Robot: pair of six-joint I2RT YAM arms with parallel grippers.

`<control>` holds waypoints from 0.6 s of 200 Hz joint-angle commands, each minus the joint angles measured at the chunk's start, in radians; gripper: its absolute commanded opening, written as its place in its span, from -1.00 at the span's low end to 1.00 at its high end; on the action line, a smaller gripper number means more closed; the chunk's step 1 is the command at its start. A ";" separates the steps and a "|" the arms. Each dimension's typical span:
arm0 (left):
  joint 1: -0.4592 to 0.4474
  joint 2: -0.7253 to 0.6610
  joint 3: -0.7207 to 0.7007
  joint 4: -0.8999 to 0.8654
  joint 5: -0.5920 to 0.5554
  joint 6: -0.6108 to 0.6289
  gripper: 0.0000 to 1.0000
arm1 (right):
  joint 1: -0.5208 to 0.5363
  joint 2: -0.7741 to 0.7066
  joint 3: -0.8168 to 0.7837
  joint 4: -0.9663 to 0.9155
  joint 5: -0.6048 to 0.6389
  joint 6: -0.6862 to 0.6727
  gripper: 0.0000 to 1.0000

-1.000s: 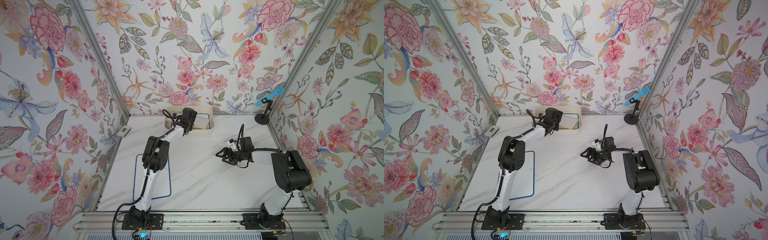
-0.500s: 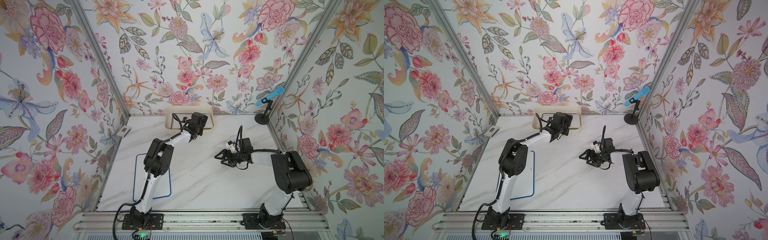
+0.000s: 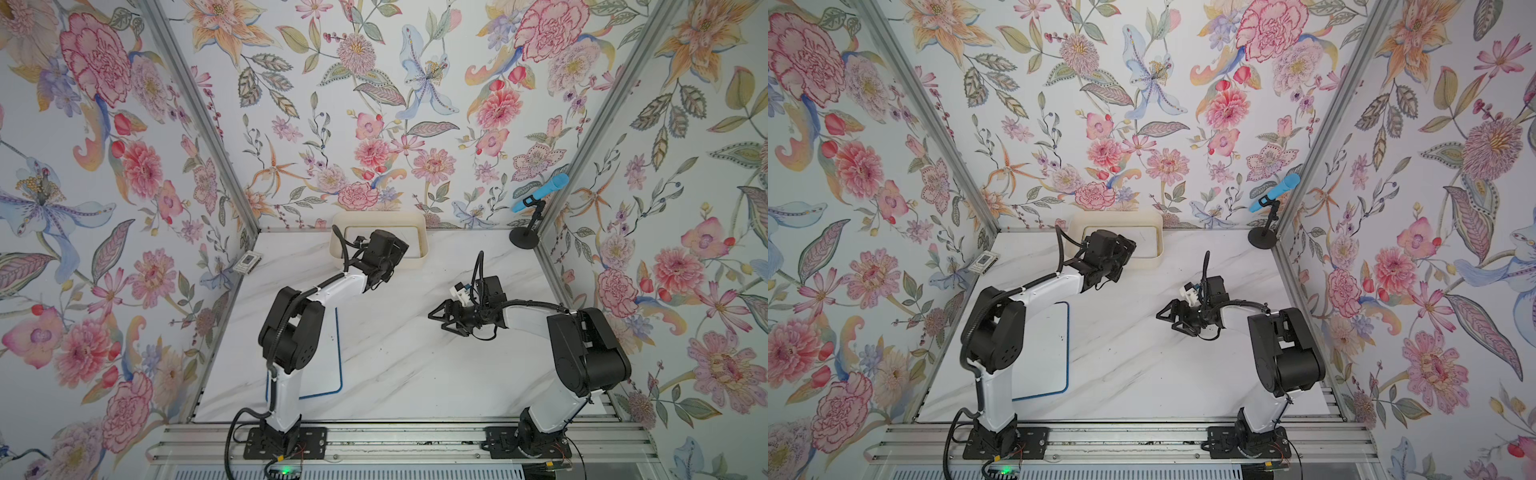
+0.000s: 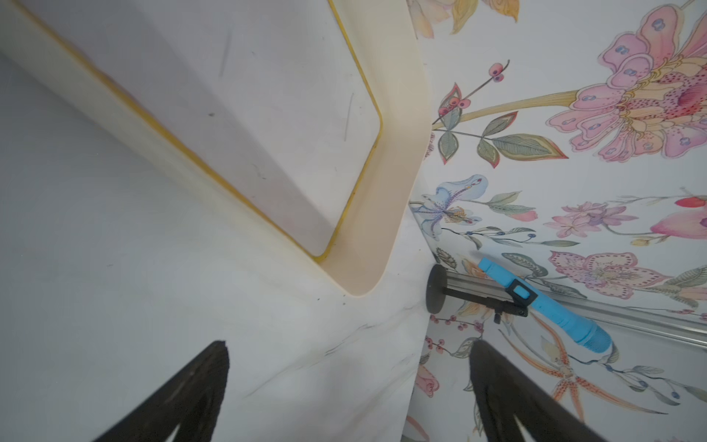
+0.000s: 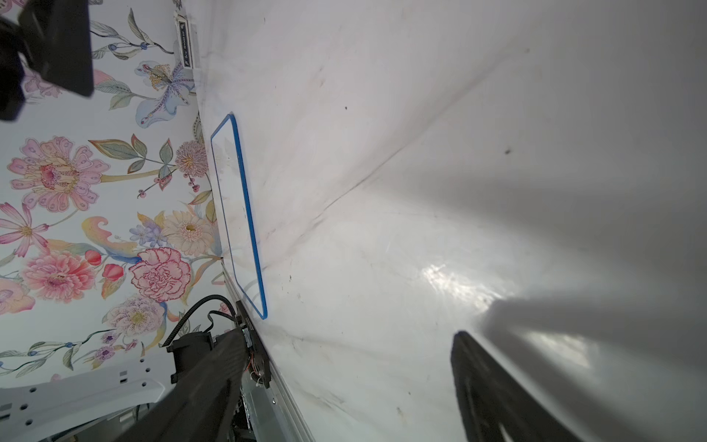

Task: Put the whiteboard into the storage box
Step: Place the whiteboard in the storage box, then move the whiteboard to the center of the board.

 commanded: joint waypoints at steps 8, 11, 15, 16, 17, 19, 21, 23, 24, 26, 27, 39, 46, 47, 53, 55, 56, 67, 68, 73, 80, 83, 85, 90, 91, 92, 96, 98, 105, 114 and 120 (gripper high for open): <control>0.136 -0.373 -0.327 -0.013 -0.068 0.280 0.99 | 0.067 -0.013 0.046 -0.124 0.108 -0.063 0.73; 0.149 -0.414 -0.349 -0.030 -0.075 0.303 0.99 | 0.073 -0.010 0.052 -0.127 0.114 -0.065 0.73; 0.167 -0.464 -0.393 -0.056 -0.080 0.332 0.99 | 0.086 -0.006 0.060 -0.132 0.123 -0.066 0.73; 0.173 -0.476 -0.402 -0.063 -0.083 0.340 0.99 | 0.089 -0.004 0.063 -0.134 0.125 -0.066 0.73; 0.179 -0.488 -0.410 -0.069 -0.084 0.347 0.99 | 0.092 -0.003 0.065 -0.136 0.128 -0.065 0.73; 0.189 -0.503 -0.427 -0.079 -0.087 0.360 0.99 | 0.098 0.002 0.070 -0.137 0.133 -0.066 0.73; 0.196 -0.532 -0.443 -0.091 -0.092 0.375 0.99 | 0.103 0.004 0.073 -0.140 0.139 -0.066 0.73; 0.204 -0.557 -0.454 -0.103 -0.096 0.389 0.99 | 0.110 0.007 0.078 -0.142 0.144 -0.066 0.73; 0.210 -0.567 -0.462 -0.109 -0.097 0.396 0.99 | 0.113 0.009 0.079 -0.142 0.146 -0.066 0.73; 0.221 -0.589 -0.477 -0.123 -0.097 0.410 0.99 | 0.119 0.012 0.084 -0.142 0.152 -0.064 0.73; 0.226 -0.600 -0.482 -0.127 -0.096 0.417 0.99 | 0.122 0.015 0.086 -0.142 0.154 -0.063 0.73; 0.297 -0.709 -0.531 -0.236 -0.092 0.495 0.99 | 0.166 0.036 0.119 -0.152 0.190 -0.054 0.72; 0.345 -0.757 -0.551 -0.287 -0.080 0.542 0.99 | 0.192 0.047 0.137 -0.153 0.209 -0.048 0.72; 0.353 -0.763 -0.553 -0.296 -0.077 0.548 0.99 | 0.196 0.048 0.139 -0.153 0.212 -0.047 0.72; 0.397 -0.795 -0.567 -0.338 -0.061 0.580 0.99 | 0.218 0.058 0.157 -0.153 0.223 -0.043 0.72; 0.407 -0.805 -0.572 -0.347 -0.049 0.592 1.00 | 0.224 0.061 0.162 -0.153 0.228 -0.041 0.72; 0.417 -0.810 -0.574 -0.349 -0.042 0.599 0.99 | 0.227 0.063 0.165 -0.152 0.230 -0.040 0.72; 0.512 -0.843 -0.608 -0.371 0.036 0.652 0.99 | 0.267 0.083 0.197 -0.155 0.259 -0.027 0.72; 0.520 -0.844 -0.610 -0.375 0.039 0.655 0.99 | 0.270 0.085 0.200 -0.155 0.261 -0.026 0.73; 0.556 -0.849 -0.619 -0.391 0.062 0.671 0.99 | 0.286 0.094 0.215 -0.155 0.271 -0.021 0.72; 0.594 -0.850 -0.630 -0.405 0.067 0.703 0.99 | 0.305 0.107 0.235 -0.155 0.284 -0.011 0.72; 0.606 -0.847 -0.635 -0.413 0.064 0.714 0.99 | 0.313 0.112 0.243 -0.155 0.290 -0.005 0.72; 0.614 -0.844 -0.638 -0.418 0.061 0.719 0.99 | 0.318 0.116 0.248 -0.156 0.294 -0.004 0.72; 0.631 -0.835 -0.645 -0.434 0.058 0.729 0.99 | 0.330 0.122 0.262 -0.158 0.303 -0.001 0.72; 0.635 -0.834 -0.646 -0.436 0.057 0.732 0.99 | 0.333 0.123 0.264 -0.159 0.306 -0.001 0.72; 0.639 -0.832 -0.647 -0.439 0.057 0.732 0.99 | 0.334 0.125 0.268 -0.160 0.309 0.000 0.72; 0.652 -0.824 -0.657 -0.444 0.062 0.743 0.99 | 0.342 0.129 0.278 -0.165 0.319 0.001 0.72; 0.657 -0.819 -0.660 -0.445 0.065 0.752 0.99 | 0.346 0.130 0.284 -0.166 0.323 0.000 0.72; 0.674 -0.800 -0.669 -0.459 0.070 0.768 0.99 | 0.356 0.135 0.299 -0.174 0.337 0.002 0.72; 0.690 -0.779 -0.674 -0.496 0.034 0.772 0.99 | 0.363 0.140 0.314 -0.175 0.340 0.005 0.72; 0.701 -0.766 -0.682 -0.516 0.008 0.772 0.99 | 0.365 0.140 0.323 -0.175 0.340 0.003 0.73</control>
